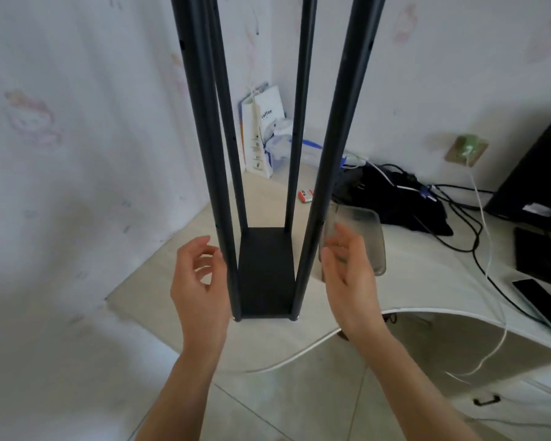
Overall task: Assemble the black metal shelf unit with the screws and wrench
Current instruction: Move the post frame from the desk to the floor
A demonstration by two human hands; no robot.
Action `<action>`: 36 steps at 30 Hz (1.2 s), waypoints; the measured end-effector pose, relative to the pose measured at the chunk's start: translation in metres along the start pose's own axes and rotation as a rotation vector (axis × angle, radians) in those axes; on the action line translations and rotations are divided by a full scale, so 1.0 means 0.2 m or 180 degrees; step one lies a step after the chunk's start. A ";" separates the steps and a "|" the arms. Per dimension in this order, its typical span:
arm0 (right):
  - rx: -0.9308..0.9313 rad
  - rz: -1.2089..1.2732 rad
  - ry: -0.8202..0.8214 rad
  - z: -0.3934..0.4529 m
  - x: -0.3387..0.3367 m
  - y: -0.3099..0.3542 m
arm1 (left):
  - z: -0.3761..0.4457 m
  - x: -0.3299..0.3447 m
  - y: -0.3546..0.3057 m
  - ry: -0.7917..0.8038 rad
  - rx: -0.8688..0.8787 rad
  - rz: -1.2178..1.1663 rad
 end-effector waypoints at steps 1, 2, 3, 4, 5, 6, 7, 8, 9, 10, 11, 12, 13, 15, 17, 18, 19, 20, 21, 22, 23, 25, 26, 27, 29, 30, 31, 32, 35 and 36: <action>-0.0056 -0.0018 0.0026 0.03 0.01 0.01 | 0.02 0.02 -0.01 -0.0085 -0.0032 -0.0053; -0.0109 -0.0021 0.0058 0.05 0.03 0.03 | 0.05 0.03 -0.01 -0.0149 -0.0060 -0.0110; -0.0164 -0.0001 0.0086 0.08 0.05 0.04 | 0.07 0.05 -0.02 -0.0180 -0.0063 -0.0153; -0.0219 0.0033 0.0112 0.09 0.06 0.05 | 0.08 0.06 -0.02 -0.0182 -0.0044 -0.0178; -0.0278 0.0070 0.0138 0.11 0.07 0.06 | 0.10 0.08 -0.03 -0.0165 -0.0015 -0.0189; -0.0321 0.0095 0.0157 0.13 0.09 0.06 | 0.11 0.10 -0.03 -0.0129 0.0002 -0.0194; -0.0337 0.0108 0.0161 0.14 0.10 0.06 | 0.12 0.11 -0.03 -0.0079 0.0003 -0.0205; -0.0332 0.0131 0.0141 0.15 0.11 0.05 | 0.14 0.13 -0.03 -0.0019 0.0008 -0.0237; -0.0319 0.0182 0.0109 0.16 0.12 0.04 | 0.14 0.15 -0.04 0.0040 0.0025 -0.0286; -0.0302 0.0252 0.0071 0.16 0.12 0.03 | 0.15 0.16 -0.04 0.0086 0.0048 -0.0343; -0.0298 0.0316 0.0016 0.17 0.13 0.03 | 0.15 0.17 -0.05 0.0130 0.0074 -0.0412; -0.0310 0.0364 -0.0030 0.17 0.13 0.02 | 0.15 0.18 -0.05 0.0172 0.0085 -0.0494; -0.0334 0.0399 -0.0056 0.17 0.14 0.02 | 0.15 0.18 -0.05 0.0214 0.0087 -0.0570; -0.0358 0.0466 -0.0084 0.18 0.16 0.02 | 0.16 0.21 -0.03 0.0325 0.0074 -0.0653; -0.0361 0.0561 -0.0102 0.20 0.18 0.02 | 0.18 0.23 -0.03 0.0447 0.0045 -0.0700; -0.0347 0.0632 -0.0115 0.21 0.19 0.02 | 0.20 0.24 -0.03 0.0507 0.0048 -0.0733; -0.0312 0.0705 -0.0132 0.22 0.20 0.02 | 0.21 0.25 -0.04 0.0556 0.0081 -0.0757; -0.0274 0.0761 -0.0157 0.23 0.21 0.02 | 0.22 0.26 -0.05 0.0598 0.0131 -0.0770; -0.0249 0.0793 -0.0182 0.24 0.22 0.02 | 0.23 0.27 -0.05 0.0636 0.0179 -0.0767; -0.0240 0.0793 -0.0202 0.25 0.22 0.02 | 0.24 0.28 -0.06 0.0672 0.0208 -0.0756; -0.0246 0.0772 -0.0221 0.25 0.23 0.02 | 0.25 0.29 -0.06 0.0712 0.0218 -0.0750; -0.0269 0.0735 -0.0268 0.26 0.24 0.03 | 0.26 0.31 -0.06 0.0808 0.0209 -0.0785; -0.0282 0.0747 -0.0294 0.26 0.24 0.04 | 0.26 0.31 -0.06 0.0856 0.0218 -0.0819; -0.0302 0.0776 -0.0320 0.26 0.24 0.06 | 0.27 0.32 -0.06 0.0900 0.0238 -0.0856; -0.0355 0.0851 -0.0385 0.26 0.25 0.10 | 0.29 0.32 -0.07 0.0971 0.0279 -0.0922; -0.0357 0.0893 -0.0416 0.27 0.26 0.11 | 0.31 0.33 -0.08 0.0990 0.0298 -0.0954; -0.0343 0.0927 -0.0449 0.28 0.27 0.12 | 0.34 0.33 -0.09 0.1009 0.0319 -0.0996; -0.0326 0.0947 -0.0501 0.28 0.28 0.13 | 0.36 0.33 -0.10 0.1039 0.0354 -0.1038; -0.0335 0.0954 -0.0652 0.28 0.30 0.16 | 0.42 0.33 -0.14 0.1105 0.0475 -0.1109; -0.0353 0.0930 -0.0725 0.27 0.31 0.18 | 0.44 0.33 -0.15 0.1140 0.0493 -0.1152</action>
Point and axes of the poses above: each hand's wrist, its own z-axis towards the middle knuckle, its own x-axis out of the palm, y = z × x, the point moved 6 cm from there along z, towards the middle knuckle, and after that the axes turned 11 degrees about -y, right-handed, at the moved point
